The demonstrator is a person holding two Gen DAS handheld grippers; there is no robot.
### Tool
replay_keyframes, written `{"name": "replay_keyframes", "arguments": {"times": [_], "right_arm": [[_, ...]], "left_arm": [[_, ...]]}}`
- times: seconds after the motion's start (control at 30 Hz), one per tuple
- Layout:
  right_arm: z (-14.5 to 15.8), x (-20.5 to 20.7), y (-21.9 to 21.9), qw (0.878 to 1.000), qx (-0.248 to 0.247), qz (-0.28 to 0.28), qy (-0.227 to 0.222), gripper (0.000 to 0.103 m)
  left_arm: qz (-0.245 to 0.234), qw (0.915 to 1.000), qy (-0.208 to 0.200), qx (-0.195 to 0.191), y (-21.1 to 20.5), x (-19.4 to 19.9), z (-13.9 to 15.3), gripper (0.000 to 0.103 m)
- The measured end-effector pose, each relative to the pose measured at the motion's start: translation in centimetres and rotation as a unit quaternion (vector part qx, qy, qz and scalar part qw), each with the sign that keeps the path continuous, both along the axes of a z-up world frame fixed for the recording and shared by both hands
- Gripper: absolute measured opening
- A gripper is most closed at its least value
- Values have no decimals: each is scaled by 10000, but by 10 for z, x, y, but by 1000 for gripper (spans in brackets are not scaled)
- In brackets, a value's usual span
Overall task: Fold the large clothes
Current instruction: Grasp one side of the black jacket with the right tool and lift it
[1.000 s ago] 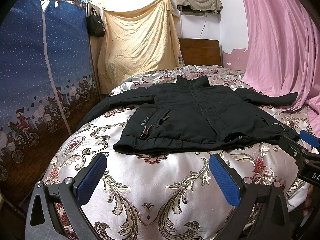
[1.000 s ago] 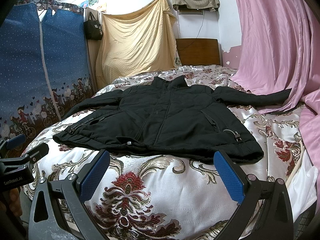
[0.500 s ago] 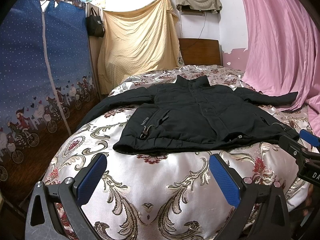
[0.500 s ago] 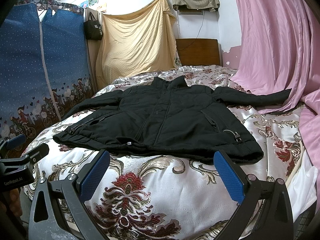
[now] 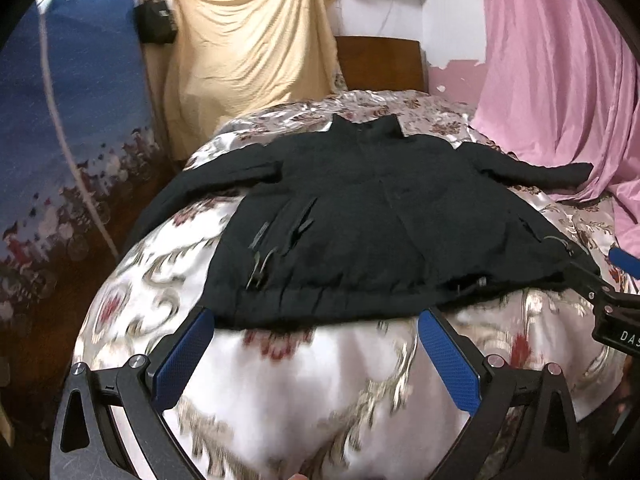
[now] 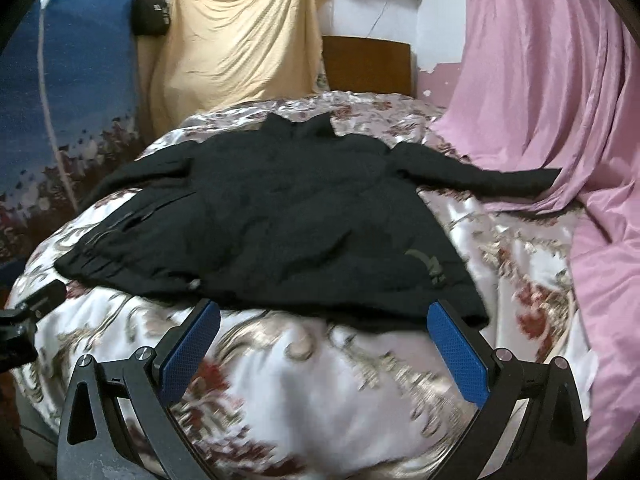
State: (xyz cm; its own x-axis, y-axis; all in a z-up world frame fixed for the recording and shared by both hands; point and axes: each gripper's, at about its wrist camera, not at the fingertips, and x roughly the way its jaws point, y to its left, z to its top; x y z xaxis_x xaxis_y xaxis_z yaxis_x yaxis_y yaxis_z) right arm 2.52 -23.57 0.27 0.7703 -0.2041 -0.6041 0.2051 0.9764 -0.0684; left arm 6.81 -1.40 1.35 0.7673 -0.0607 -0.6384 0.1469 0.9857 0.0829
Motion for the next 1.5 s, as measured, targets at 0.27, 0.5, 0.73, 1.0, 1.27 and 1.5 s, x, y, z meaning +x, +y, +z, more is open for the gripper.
{"name": "replay_keyframes", "arguments": {"times": [0.27,0.5,0.73,1.0,1.27,1.5], "right_arm": [[20,50,-32,9984,-458,-312,98,102],[25,104,-83,9984,-293,-431,207,102],[12,170,-219,9932,824,-817,49,102],[-21,234,-393,9454,2095,-2481,-266,102],[-85,248,-441,8802,3089,-3463,-993,68],[-98,263,-453,8681,3149,-3632,-1240,12]], "left_arm": [[-470,9973,556,57,-50,80,9,103],[-558,9926,1051,251,-105,154,3,103],[-942,9856,1357,355,-189,252,-20,103],[-1378,9848,1054,-45,-295,371,-59,103],[-1281,9811,1370,-477,-347,448,-103,103],[-1246,9772,1698,-249,-359,454,-139,103]]}}
